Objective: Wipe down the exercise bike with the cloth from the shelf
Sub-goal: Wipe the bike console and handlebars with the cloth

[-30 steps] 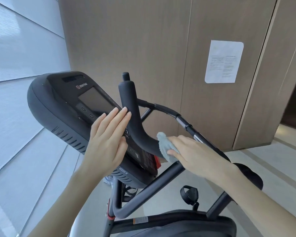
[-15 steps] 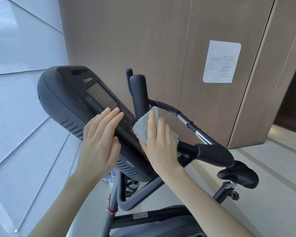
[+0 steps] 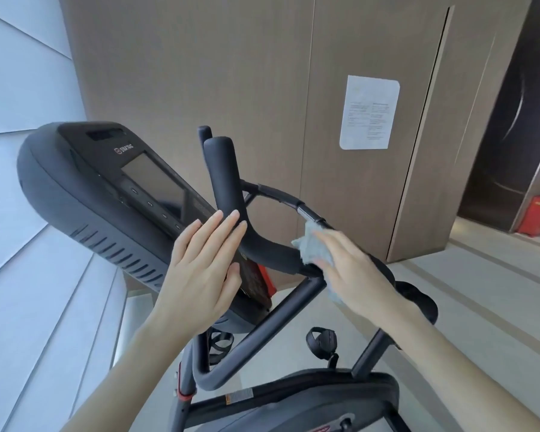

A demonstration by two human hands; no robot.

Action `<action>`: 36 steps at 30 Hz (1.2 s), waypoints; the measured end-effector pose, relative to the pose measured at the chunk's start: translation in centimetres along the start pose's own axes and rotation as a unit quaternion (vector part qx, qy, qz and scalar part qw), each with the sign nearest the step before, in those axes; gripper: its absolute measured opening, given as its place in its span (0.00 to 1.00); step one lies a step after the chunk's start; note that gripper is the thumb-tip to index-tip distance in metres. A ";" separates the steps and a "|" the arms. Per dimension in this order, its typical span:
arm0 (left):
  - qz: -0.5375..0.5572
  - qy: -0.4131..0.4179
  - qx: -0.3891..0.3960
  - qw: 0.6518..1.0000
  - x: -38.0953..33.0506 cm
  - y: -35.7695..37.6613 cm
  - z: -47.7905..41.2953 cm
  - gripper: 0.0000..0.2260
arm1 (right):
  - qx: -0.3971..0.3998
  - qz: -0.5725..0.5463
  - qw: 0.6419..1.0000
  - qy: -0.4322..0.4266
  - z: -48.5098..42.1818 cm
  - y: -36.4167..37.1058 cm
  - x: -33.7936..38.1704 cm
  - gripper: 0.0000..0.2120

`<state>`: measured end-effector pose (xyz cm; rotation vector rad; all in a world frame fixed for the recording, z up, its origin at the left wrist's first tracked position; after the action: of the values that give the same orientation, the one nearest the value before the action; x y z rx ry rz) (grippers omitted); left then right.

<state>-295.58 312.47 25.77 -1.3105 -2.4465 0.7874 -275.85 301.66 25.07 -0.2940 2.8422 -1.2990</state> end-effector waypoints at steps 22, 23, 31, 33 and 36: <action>-0.032 -0.005 -0.052 0.998 1.7 -0.7 0.0 0.21 | 0.035 -0.275 0.961 0.017 -9.7 4.5 3.5 0.24; -0.031 -0.005 -0.049 0.998 1.4 -0.6 0.0 0.21 | 0.043 -0.233 0.972 -0.007 -8.9 4.2 3.1 0.22; -0.020 -0.011 -0.036 0.999 0.8 0.1 0.2 0.22 | -0.082 -0.454 0.883 0.085 -6.3 -0.5 -0.7 0.11; -0.016 -0.006 -0.037 0.999 0.5 0.3 0.0 0.22 | -0.139 -0.511 0.842 0.099 -6.7 -2.7 -1.5 0.12; -0.002 -0.004 -0.036 0.999 0.0 0.7 -0.2 0.22 | -0.177 -0.500 0.842 0.097 -8.1 -4.8 -1.6 0.13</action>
<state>-294.99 312.84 25.58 -1.3290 -2.5051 0.7113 -274.18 304.95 33.86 -1.9496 3.1319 -0.7853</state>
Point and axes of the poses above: each hand's wrist, its own z-axis away from the middle knuckle, its own y-axis out of the palm, x = y × z, the point moved 4 cm from there along -z, towards the middle knuckle, and after that the axes turned 14 degrees about -y, right-handed, at the moved point
